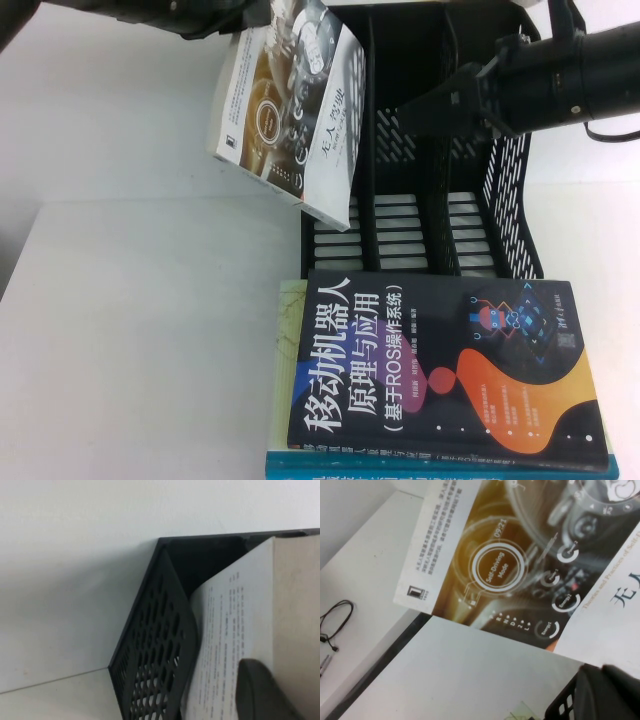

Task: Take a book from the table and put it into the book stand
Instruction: Place the book on the book shelf

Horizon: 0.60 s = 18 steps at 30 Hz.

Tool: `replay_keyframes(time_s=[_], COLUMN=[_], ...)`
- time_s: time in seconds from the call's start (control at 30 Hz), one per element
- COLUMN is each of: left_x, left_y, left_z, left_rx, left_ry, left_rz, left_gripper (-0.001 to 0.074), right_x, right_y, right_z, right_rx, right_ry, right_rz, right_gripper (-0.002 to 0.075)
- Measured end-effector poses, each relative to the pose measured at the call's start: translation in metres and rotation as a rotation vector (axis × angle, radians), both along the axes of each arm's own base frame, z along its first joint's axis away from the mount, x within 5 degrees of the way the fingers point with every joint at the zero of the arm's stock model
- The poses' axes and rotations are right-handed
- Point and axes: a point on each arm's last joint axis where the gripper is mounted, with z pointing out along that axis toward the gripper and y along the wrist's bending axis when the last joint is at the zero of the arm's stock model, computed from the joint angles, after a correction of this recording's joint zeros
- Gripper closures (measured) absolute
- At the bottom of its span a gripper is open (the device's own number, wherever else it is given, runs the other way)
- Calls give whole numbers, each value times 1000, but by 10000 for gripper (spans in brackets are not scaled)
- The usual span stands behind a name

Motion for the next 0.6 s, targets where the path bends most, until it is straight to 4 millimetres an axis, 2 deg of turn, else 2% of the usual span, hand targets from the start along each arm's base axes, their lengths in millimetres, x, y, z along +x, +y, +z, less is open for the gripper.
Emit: replay_keyframes(time_s=[0.3, 0.6], left_x=[2, 18], left_y=[-1, -9], left_z=[-1, -31], left_rx=[21, 35], left_ry=[-3, 91], left_rz=[-14, -37], left_gripper=[636, 636], right_x=[0, -2], right_y=[0, 0], right_z=[0, -1], right_rx=[-2, -6], right_ry=[1, 8], right_rz=[4, 22], right_gripper=[729, 729])
